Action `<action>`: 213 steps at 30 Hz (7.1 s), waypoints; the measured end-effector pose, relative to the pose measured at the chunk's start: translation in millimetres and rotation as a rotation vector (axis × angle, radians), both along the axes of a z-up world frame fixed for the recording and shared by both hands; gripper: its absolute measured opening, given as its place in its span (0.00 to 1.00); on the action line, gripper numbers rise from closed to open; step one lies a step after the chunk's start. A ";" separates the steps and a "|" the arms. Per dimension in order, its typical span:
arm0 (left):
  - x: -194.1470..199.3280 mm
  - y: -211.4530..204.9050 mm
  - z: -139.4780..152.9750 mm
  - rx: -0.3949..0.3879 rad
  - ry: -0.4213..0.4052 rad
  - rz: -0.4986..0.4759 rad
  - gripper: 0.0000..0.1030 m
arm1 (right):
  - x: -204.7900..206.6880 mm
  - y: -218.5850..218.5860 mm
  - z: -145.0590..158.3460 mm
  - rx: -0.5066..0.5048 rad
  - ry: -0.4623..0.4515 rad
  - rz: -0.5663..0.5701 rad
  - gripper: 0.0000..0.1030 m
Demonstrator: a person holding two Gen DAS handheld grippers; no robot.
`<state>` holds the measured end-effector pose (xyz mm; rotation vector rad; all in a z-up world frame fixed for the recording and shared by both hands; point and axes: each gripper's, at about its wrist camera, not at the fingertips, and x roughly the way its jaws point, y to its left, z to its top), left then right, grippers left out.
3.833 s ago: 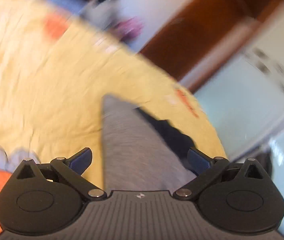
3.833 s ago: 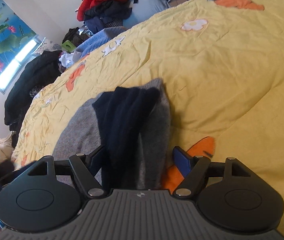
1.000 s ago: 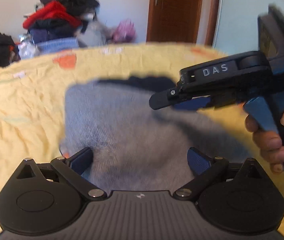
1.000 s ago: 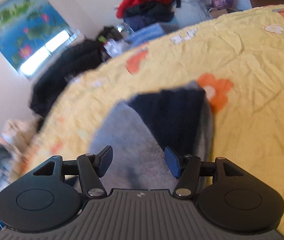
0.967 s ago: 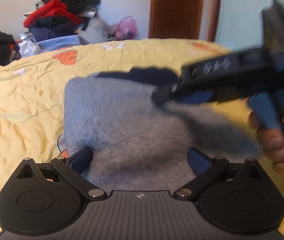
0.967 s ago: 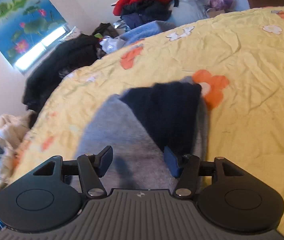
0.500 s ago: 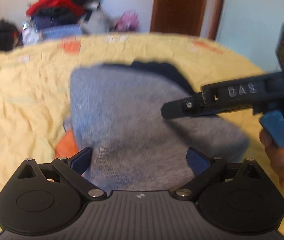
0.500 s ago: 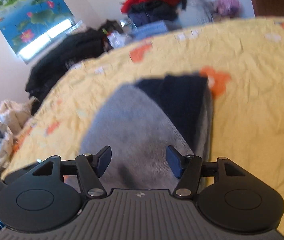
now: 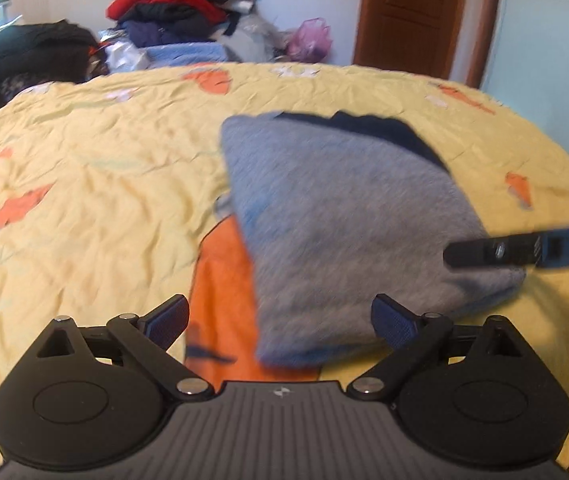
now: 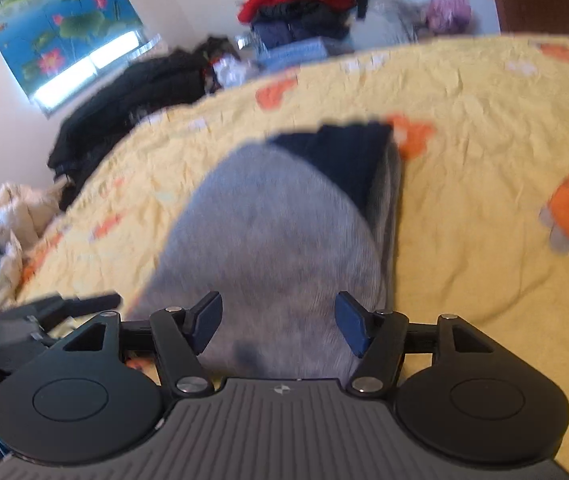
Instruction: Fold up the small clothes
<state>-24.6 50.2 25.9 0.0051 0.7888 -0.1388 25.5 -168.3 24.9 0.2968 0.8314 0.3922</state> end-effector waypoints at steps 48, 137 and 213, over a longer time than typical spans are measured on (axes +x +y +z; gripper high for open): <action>-23.9 -6.5 -11.7 0.045 0.145 0.175 1.00 | -59.3 40.8 -19.8 -0.432 0.077 -0.314 1.00; -18.7 -6.8 -13.4 0.052 0.177 0.170 1.00 | -59.7 41.0 -20.4 -0.431 0.070 -0.312 1.00; -21.1 -5.8 -11.9 0.051 0.181 0.169 1.00 | -60.7 41.1 -20.0 -0.431 0.071 -0.312 1.00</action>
